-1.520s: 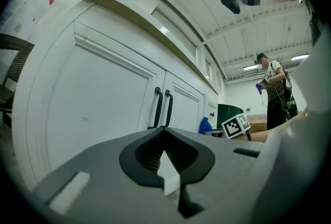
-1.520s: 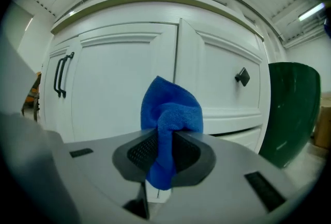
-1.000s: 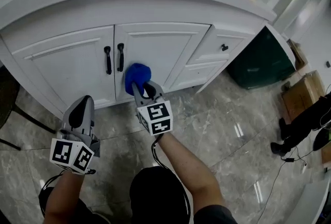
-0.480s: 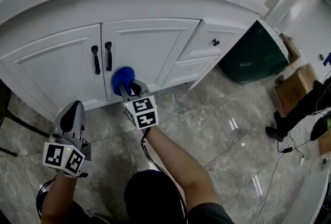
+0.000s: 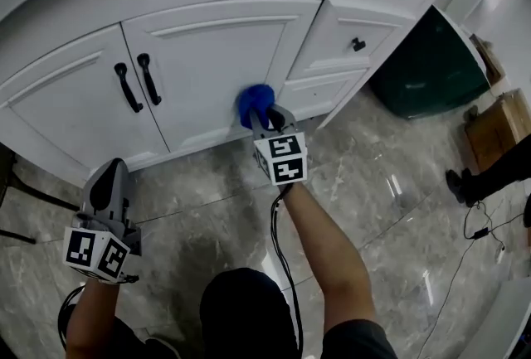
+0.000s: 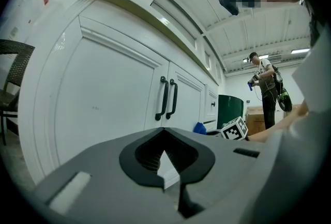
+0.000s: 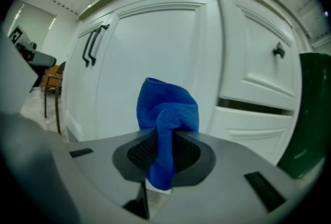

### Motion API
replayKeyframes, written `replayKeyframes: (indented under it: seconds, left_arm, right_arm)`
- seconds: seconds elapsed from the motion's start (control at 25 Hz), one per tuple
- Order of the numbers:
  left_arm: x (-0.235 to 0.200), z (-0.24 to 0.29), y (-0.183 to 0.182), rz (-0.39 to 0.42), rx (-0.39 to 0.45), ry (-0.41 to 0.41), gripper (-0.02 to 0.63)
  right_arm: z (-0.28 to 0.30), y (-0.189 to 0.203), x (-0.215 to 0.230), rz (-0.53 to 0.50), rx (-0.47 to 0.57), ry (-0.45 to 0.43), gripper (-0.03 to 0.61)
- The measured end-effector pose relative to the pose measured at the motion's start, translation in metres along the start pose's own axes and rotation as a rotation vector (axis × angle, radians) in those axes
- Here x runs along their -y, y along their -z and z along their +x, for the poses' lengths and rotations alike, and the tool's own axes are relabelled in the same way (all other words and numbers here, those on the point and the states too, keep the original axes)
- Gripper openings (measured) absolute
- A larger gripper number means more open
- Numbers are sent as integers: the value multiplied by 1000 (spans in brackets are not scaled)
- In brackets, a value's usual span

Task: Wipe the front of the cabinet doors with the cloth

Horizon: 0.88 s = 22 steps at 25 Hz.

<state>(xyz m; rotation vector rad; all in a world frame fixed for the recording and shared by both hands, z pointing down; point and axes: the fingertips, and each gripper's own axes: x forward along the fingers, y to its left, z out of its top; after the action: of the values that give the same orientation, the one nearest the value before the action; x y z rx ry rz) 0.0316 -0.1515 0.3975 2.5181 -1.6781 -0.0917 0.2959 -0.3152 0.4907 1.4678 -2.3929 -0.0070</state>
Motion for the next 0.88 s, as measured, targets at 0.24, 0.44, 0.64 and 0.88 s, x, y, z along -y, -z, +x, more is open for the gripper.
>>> replayKeyframes:
  seconds: [0.24, 0.44, 0.64, 0.88]
  left_arm:
    - [0, 3, 0, 1, -9, -14, 0]
    - [-8, 2, 1, -28, 1, -17, 0]
    - [-31, -12, -2, -23, 8, -52, 0]
    - [-55, -27, 8, -29, -1, -73, 0]
  right_arm:
    - [-19, 23, 59, 59, -4, 154, 52]
    - [-27, 12, 51, 67, 35, 173, 52]
    - [-19, -11, -23, 32, 84, 86, 51]
    - [8, -35, -161, -8, 133, -153, 52]
